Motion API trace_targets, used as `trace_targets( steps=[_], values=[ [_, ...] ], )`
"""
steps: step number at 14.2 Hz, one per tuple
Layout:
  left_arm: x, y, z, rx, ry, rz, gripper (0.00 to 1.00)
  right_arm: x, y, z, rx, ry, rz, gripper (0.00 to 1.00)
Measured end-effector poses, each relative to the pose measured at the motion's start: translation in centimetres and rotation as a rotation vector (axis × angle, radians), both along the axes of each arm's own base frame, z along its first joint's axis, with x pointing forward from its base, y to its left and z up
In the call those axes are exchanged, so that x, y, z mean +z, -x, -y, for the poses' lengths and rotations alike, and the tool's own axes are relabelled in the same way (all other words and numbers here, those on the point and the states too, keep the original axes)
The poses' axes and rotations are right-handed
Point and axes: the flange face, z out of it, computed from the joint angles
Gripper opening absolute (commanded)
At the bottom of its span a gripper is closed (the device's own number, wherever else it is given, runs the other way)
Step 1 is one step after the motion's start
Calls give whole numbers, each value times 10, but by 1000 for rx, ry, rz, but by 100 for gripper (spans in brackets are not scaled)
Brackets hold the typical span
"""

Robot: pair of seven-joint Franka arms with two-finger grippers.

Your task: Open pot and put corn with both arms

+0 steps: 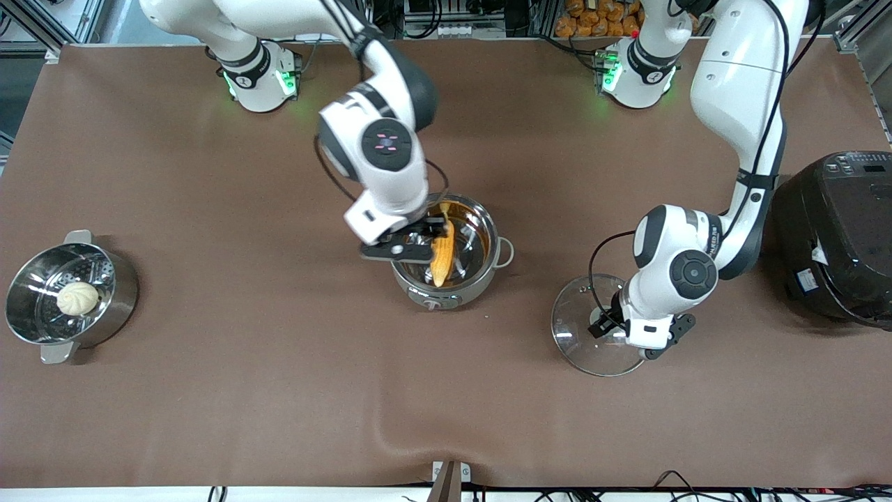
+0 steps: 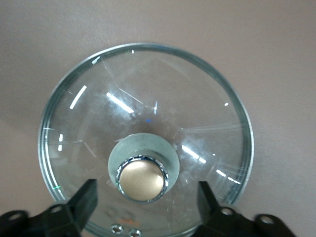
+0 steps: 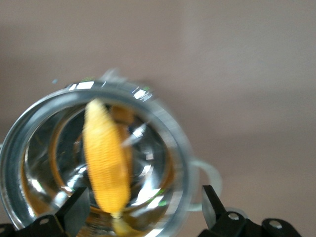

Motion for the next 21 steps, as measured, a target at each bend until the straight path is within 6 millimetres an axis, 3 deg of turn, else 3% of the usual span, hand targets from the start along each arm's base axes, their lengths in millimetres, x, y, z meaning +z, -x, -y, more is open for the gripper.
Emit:
trace_targets(
  steps=[2,6,8,11,13,15,18,21],
  values=[
    [37,1,-6,-27,-7,-11,100,50,-26,66,-7,-17,12,100],
    [152,16,-40,-209,-14,-5,100,124,-58,212,-68,-38,36,100],
    [198,28,-67,-336,-17,-2,100,153,-61,277,-130,-38,29,100],
    [256,48,-102,-477,-20,15,100,201,-41,348,-57,-36,-7,100],
    [304,71,-110,-538,-27,42,100,234,-18,383,-39,-46,16,100],
    [346,100,-106,-581,-30,49,100,249,8,399,-43,-53,27,100],
    [391,129,-104,-688,-33,42,100,243,26,414,9,-22,11,100],
    [401,134,-107,-753,-27,12,100,233,33,429,48,-18,-15,100]
  ],
)
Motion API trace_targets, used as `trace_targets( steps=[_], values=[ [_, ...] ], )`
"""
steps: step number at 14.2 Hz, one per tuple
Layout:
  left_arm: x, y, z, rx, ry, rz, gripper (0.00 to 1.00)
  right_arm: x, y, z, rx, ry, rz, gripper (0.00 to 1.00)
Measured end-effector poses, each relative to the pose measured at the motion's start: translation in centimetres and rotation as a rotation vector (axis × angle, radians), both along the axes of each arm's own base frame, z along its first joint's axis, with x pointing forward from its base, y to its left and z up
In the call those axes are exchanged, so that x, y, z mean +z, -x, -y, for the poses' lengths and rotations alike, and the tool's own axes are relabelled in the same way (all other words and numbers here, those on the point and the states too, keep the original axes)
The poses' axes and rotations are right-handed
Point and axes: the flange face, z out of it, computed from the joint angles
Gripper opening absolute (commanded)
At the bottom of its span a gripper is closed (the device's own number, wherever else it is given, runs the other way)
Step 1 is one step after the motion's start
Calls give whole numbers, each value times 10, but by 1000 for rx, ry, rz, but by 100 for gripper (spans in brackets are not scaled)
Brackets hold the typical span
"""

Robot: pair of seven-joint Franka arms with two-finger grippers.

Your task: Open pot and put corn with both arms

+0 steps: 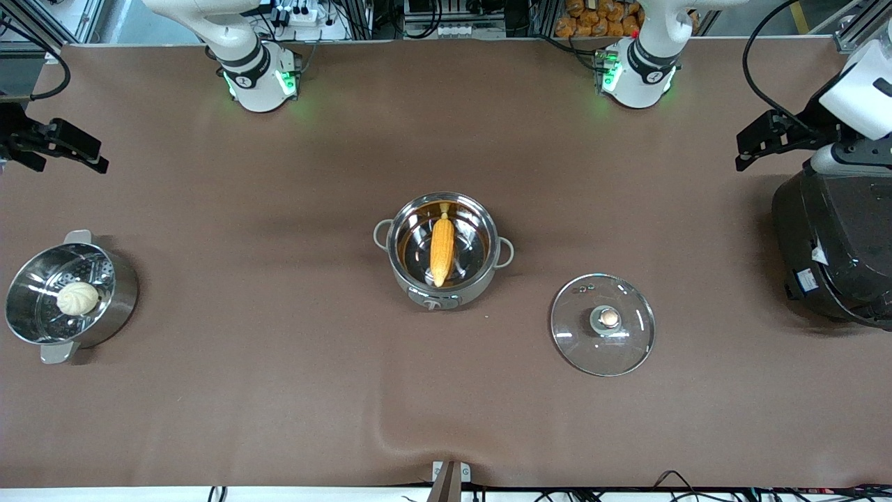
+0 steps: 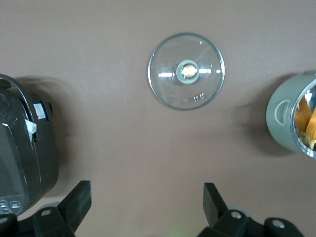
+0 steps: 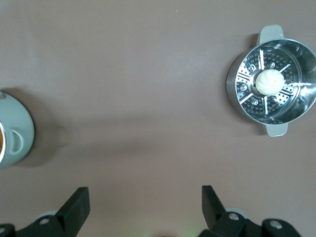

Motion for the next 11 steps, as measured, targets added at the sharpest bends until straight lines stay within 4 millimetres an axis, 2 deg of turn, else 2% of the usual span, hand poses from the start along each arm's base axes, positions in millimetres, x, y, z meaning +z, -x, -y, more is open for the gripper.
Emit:
trace_targets(
  steps=[4,11],
  values=[
    [-3,5,-4,-82,-4,-53,100,1,14,3,43,22,-5,100],
    [-2,5,-4,-89,-5,-57,100,17,13,3,44,26,55,100]
  ],
)
